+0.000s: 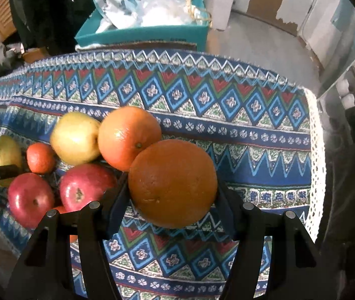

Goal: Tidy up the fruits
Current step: 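Close the left tool on the mango while the right tool grasps the large orange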

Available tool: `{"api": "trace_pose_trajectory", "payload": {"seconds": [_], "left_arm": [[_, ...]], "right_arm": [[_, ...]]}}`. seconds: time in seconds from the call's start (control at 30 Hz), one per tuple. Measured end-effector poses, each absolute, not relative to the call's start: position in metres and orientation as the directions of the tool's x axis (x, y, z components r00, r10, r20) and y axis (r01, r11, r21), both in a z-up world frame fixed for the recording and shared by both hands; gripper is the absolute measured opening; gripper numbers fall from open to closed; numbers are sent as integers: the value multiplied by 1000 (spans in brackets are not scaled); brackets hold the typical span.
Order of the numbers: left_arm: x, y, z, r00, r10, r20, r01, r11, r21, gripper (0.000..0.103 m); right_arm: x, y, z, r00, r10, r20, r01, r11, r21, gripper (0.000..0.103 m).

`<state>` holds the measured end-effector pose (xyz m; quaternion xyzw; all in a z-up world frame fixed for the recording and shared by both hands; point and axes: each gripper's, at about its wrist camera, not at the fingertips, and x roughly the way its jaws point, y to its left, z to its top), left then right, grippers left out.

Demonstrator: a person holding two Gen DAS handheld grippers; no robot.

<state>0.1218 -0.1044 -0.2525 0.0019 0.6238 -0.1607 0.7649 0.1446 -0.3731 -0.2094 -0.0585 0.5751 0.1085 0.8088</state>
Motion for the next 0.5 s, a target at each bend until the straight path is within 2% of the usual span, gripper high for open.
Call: {"api": "trace_pose_trajectory", "payload": {"seconds": [0.5], "left_arm": [[104,-93,-188,297,-251,-921,307,939,-156,75]], "right_arm": [[122,-361,-153,442,145,-885,-257,966,30,64]]}}
